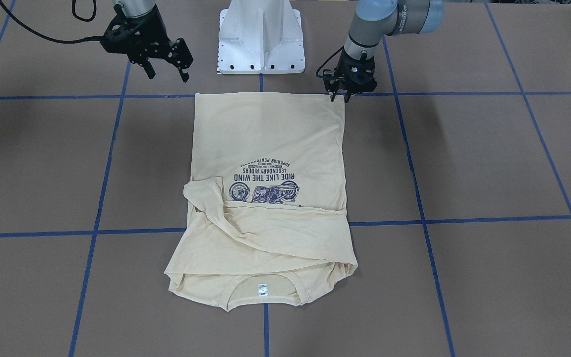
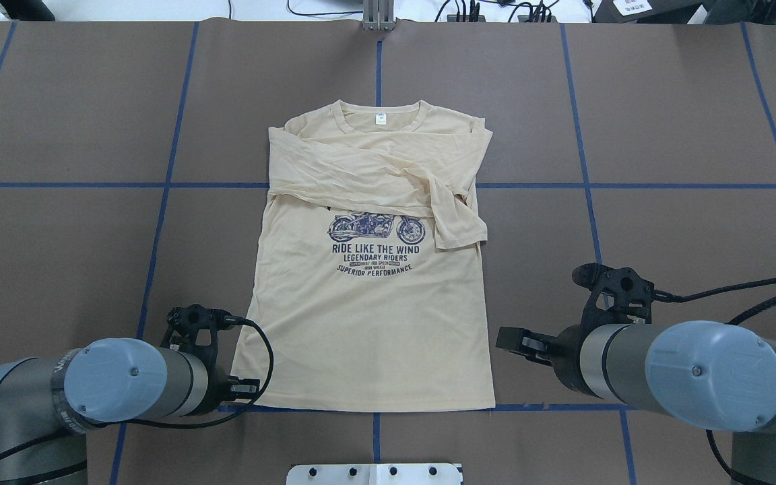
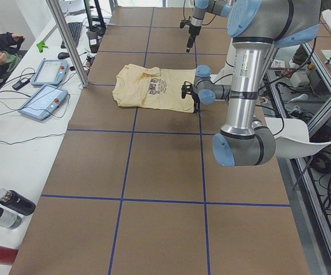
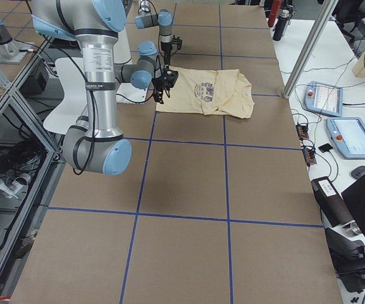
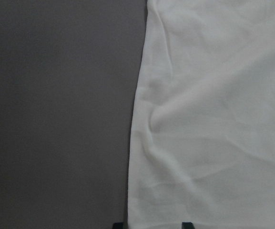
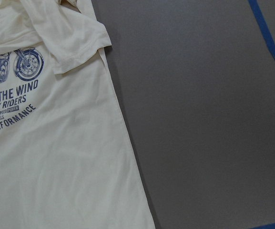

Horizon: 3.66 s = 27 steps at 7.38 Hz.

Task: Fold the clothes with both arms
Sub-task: 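Grasp the two hem corners nearest the robot with both grippers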

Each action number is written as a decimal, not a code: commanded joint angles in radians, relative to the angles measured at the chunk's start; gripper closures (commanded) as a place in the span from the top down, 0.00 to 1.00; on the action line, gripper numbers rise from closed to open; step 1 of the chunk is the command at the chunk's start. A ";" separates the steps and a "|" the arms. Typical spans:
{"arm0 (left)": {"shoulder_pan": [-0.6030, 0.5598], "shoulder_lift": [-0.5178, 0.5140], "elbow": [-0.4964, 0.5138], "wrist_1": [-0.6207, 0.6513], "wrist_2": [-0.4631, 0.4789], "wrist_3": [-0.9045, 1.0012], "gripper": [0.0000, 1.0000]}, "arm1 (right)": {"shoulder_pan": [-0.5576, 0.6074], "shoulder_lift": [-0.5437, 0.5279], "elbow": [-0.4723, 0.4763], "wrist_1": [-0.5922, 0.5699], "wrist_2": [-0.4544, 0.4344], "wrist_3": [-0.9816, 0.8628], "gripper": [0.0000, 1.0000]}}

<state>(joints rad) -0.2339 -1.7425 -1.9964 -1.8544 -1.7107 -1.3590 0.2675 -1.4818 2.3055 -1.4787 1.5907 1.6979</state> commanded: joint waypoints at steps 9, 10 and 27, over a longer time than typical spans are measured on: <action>0.002 0.000 -0.004 -0.002 -0.003 -0.003 0.00 | -0.011 0.000 -0.014 0.000 0.000 0.000 1.00; 0.002 -0.002 -0.005 -0.002 -0.003 -0.003 0.00 | -0.014 0.000 -0.026 -0.008 0.000 0.003 1.00; 0.004 -0.009 -0.022 -0.009 -0.041 -0.003 0.00 | -0.202 0.117 -0.264 0.000 -0.160 0.278 0.33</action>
<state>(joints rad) -0.2299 -1.7525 -2.0187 -1.8638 -1.7518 -1.3622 0.0665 -1.3667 2.0438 -1.4787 1.4312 1.9758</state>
